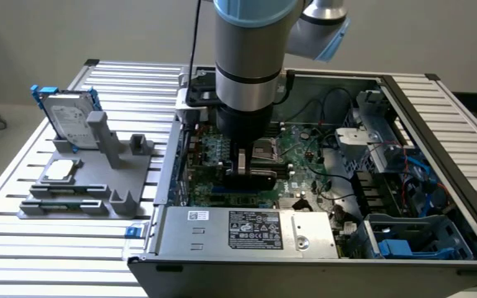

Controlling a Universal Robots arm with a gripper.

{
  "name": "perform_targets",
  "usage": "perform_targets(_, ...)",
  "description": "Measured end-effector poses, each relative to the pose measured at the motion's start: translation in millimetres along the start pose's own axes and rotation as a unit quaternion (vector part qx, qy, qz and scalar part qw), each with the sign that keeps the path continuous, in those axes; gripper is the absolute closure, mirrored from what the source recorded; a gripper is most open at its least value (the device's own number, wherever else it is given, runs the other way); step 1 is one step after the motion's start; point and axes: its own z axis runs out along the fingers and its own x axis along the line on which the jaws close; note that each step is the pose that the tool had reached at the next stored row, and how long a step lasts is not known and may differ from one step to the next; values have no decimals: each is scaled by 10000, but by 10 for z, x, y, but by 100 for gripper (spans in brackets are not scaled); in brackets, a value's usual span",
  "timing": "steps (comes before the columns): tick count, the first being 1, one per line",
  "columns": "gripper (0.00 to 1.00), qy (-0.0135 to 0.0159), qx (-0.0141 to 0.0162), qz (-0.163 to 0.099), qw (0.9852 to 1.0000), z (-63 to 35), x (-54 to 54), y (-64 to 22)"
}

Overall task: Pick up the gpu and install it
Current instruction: 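Insert the gpu into the slot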

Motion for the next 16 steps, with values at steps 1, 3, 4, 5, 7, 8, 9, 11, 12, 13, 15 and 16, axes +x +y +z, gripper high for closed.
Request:
perform_targets(1, 74, 3, -1, -2, 10000, 0, 0, 0)
perform_targets(3, 74, 10, -8, -6, 10000, 0, 0, 0)
perform_targets(4, 74, 16, -14, -10, 10000, 0, 0, 0)
perform_targets(5, 74, 21, -18, -15, 10000, 0, 0, 0)
perform_targets(7, 74, 25, -25, -23, 10000, 1, 0, 0)
perform_targets(8, 74, 27, -27, -26, 10000, 3, 0, 0)
perform_targets(9, 74, 27, -28, -28, 10000, 5, 0, 0)
perform_targets(11, 74, 27, -29, -30, 10000, 11, 1, 0)
perform_targets(12, 74, 28, -30, -30, 10000, 15, 1, 0)
perform_targets(13, 74, 28, -31, -31, 10000, 18, 1, 0)
perform_targets(15, 74, 28, -32, -31, 10000, 25, 2, 0)
perform_targets(16, 74, 29, -33, -30, 10000, 28, 2, 0)
